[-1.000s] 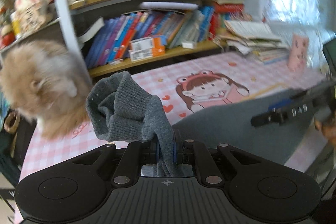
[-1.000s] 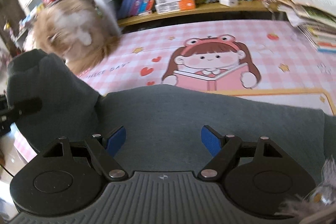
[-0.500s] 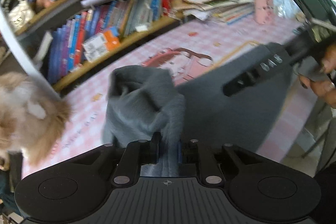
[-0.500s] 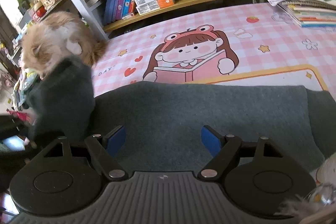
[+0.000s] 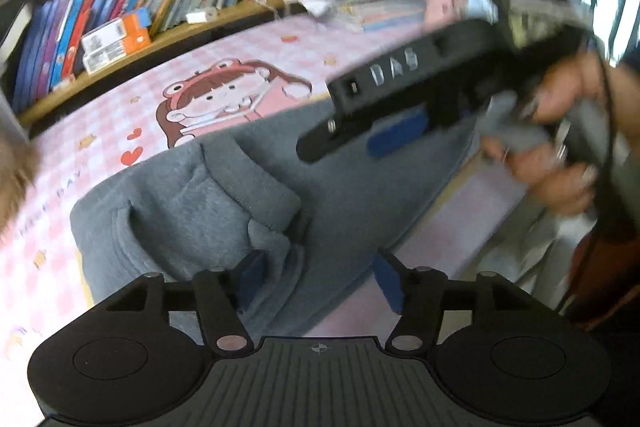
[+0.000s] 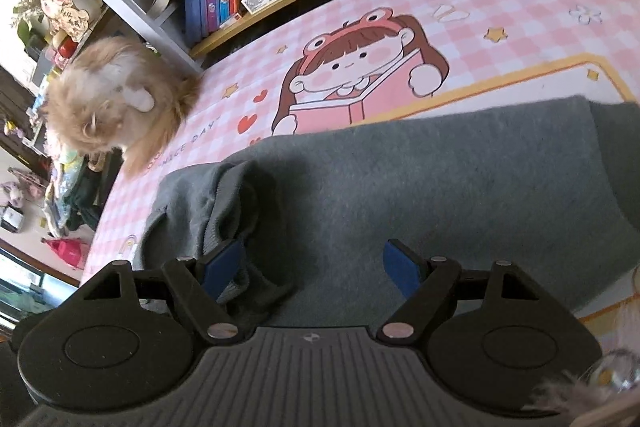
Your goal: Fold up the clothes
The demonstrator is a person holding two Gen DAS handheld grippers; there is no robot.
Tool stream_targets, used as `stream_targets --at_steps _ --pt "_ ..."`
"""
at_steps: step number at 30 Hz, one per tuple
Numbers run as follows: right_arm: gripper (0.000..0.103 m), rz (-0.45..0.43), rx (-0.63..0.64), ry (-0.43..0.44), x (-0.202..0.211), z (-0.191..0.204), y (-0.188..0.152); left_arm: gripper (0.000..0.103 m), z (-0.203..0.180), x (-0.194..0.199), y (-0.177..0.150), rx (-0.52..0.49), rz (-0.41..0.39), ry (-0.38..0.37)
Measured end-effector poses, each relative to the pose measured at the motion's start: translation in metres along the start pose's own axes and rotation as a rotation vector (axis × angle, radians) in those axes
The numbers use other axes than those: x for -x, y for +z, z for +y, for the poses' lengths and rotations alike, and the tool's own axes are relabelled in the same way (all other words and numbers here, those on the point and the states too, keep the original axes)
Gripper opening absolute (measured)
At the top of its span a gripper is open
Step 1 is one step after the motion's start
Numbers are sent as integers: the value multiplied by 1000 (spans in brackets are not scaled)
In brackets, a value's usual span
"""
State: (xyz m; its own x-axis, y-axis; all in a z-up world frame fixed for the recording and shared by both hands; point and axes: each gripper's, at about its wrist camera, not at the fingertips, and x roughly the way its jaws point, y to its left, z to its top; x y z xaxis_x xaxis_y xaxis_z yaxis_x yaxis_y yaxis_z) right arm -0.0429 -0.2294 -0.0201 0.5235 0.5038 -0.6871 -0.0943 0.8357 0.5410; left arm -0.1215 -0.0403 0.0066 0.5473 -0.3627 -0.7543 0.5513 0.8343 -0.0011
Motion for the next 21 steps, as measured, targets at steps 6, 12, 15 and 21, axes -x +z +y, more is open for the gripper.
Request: stream_targets --at_steps 6,12,15,21 --pt "78 41 -69 92 -9 5 0 61 37 46 -2 228 -193 -97" --pt "78 124 -134 136 -35 22 1 44 81 61 -17 428 -258 -34" --pt "73 172 -194 79 -49 22 -1 21 94 50 -30 480 -201 6" --pt "26 203 -285 91 -62 25 -6 5 123 31 -63 666 -135 25"
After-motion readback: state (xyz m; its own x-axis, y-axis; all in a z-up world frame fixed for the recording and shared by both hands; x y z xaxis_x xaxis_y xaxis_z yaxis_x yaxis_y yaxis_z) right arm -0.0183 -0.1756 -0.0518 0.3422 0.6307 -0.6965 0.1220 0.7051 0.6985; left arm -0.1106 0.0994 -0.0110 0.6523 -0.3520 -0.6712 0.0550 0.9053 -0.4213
